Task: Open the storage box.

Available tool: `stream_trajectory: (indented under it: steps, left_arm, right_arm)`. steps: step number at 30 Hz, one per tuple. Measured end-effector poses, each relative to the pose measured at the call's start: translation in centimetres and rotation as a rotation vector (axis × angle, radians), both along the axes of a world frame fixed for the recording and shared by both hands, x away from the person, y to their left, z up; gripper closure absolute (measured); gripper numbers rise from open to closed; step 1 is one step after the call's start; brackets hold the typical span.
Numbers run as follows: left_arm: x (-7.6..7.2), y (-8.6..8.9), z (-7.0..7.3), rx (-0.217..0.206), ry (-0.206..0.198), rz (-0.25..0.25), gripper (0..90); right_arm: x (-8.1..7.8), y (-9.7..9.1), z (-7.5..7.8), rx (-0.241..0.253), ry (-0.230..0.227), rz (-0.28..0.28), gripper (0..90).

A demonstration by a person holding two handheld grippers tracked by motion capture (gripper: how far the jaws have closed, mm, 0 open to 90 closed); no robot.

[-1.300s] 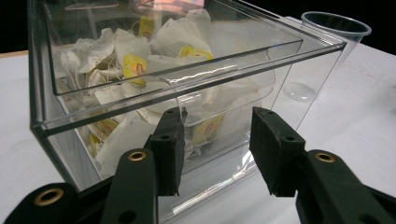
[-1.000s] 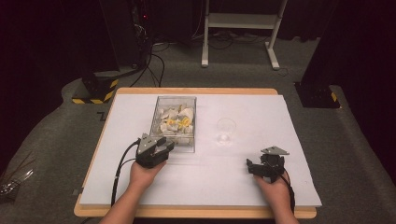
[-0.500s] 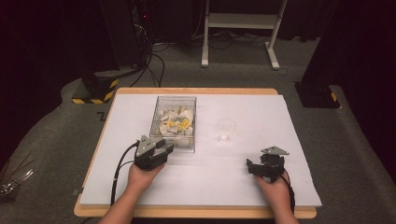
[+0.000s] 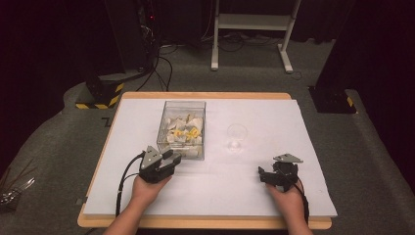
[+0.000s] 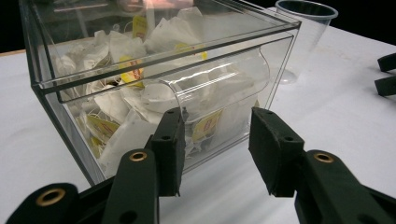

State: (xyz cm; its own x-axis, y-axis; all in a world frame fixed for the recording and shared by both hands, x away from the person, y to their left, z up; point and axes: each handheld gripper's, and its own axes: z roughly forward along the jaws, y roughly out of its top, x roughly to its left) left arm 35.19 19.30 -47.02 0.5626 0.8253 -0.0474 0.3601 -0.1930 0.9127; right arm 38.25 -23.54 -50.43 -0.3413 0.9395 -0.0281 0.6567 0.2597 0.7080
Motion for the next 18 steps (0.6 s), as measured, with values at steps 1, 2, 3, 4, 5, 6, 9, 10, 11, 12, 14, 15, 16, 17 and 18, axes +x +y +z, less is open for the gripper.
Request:
stream_trajectory:
  steps: [1,2,3,4,5,6,9,10,11,12,14,15,16,17,18]
  left_arm:
    - [-0.1,0.0,0.0,-0.001,0.001,-0.001,56.5]
    - [-0.3,0.1,0.0,0.002,0.000,-0.006,56.5]
    - [-0.3,0.1,0.0,0.002,0.000,-0.006,56.5]
    - [-0.5,0.1,0.0,0.001,0.001,-0.008,56.5]
    - [-0.6,0.1,0.0,0.004,0.003,-0.010,56.5]
    - [-0.8,0.1,0.0,0.006,0.001,-0.009,56.5]
    - [-1.1,0.1,0.0,0.002,0.004,-0.014,56.5]
    - [-1.2,0.2,0.0,0.000,0.005,-0.016,56.5]
    - [-1.4,0.2,0.1,0.000,0.005,-0.015,56.6]
    - [-1.6,0.1,0.1,0.001,0.006,-0.015,56.6]
    - [-1.9,0.1,0.1,0.001,0.008,-0.015,56.6]
    - [-2.1,0.1,0.1,-0.004,0.010,-0.015,56.6]
    - [-2.3,0.2,0.1,-0.006,0.012,-0.017,56.6]
    - [-2.4,0.2,0.1,-0.007,0.011,-0.019,56.6]
    - [-2.6,0.2,0.1,-0.005,0.010,-0.021,56.6]
  right_arm:
    - [0.0,0.0,0.0,0.000,0.000,0.000,12.9]
    - [0.0,0.0,0.0,-0.001,0.000,0.000,12.9]
    - [0.0,0.0,0.0,-0.001,0.000,0.000,12.9]
    - [0.0,0.0,0.0,-0.002,-0.002,0.002,12.9]
    - [0.0,0.0,0.0,-0.001,-0.001,0.000,12.9]
    - [0.0,0.0,0.0,-0.002,-0.004,0.003,12.9]
    - [0.0,0.0,0.0,-0.001,-0.003,0.000,12.9]
    - [0.0,0.0,0.0,-0.002,-0.004,0.001,12.9]
    - [0.0,0.0,0.0,-0.001,-0.004,0.001,12.9]
    - [0.0,0.0,0.0,-0.003,-0.005,0.002,12.9]
    - [0.0,0.0,0.0,-0.003,-0.005,0.002,12.9]
    - [0.0,0.0,0.0,-0.001,-0.003,0.000,13.0]
    - [0.0,0.0,0.0,-0.003,-0.004,0.002,13.0]
    - [0.0,0.0,0.0,-0.003,-0.005,0.003,12.9]
    - [0.0,0.0,0.0,-0.003,-0.005,0.003,13.0]
